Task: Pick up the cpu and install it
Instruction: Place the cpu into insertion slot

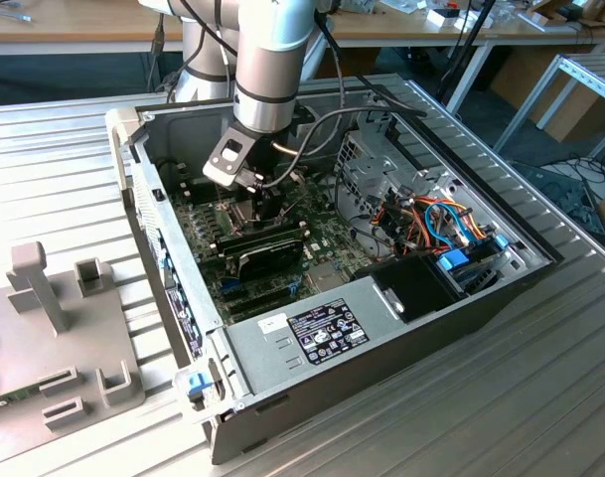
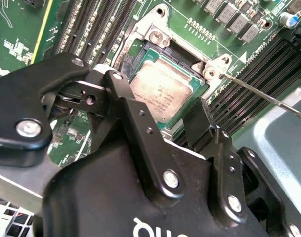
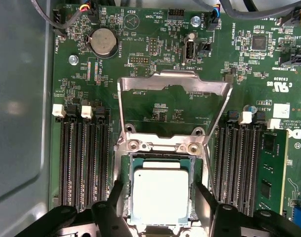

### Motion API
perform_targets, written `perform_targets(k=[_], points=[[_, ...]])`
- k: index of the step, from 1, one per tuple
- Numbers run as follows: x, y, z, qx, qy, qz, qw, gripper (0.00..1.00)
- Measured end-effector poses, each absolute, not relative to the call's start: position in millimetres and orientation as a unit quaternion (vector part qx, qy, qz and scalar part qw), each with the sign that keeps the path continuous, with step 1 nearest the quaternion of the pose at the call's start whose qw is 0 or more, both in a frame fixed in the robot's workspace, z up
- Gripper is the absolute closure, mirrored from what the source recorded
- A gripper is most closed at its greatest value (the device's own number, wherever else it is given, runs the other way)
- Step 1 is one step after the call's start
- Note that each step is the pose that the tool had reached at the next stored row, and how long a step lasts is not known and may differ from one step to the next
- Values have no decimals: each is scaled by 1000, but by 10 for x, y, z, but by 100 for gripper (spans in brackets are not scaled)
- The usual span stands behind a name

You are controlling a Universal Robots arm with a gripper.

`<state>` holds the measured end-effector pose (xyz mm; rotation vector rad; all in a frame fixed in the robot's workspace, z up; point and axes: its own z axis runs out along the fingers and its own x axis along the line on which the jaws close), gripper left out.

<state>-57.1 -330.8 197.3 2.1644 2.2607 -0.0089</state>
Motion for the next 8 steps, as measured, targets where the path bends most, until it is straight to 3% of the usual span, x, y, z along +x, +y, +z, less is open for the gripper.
perform_targets(k=[8], points=[[-570, -3307, 2006, 692, 722, -3, 6, 32]])
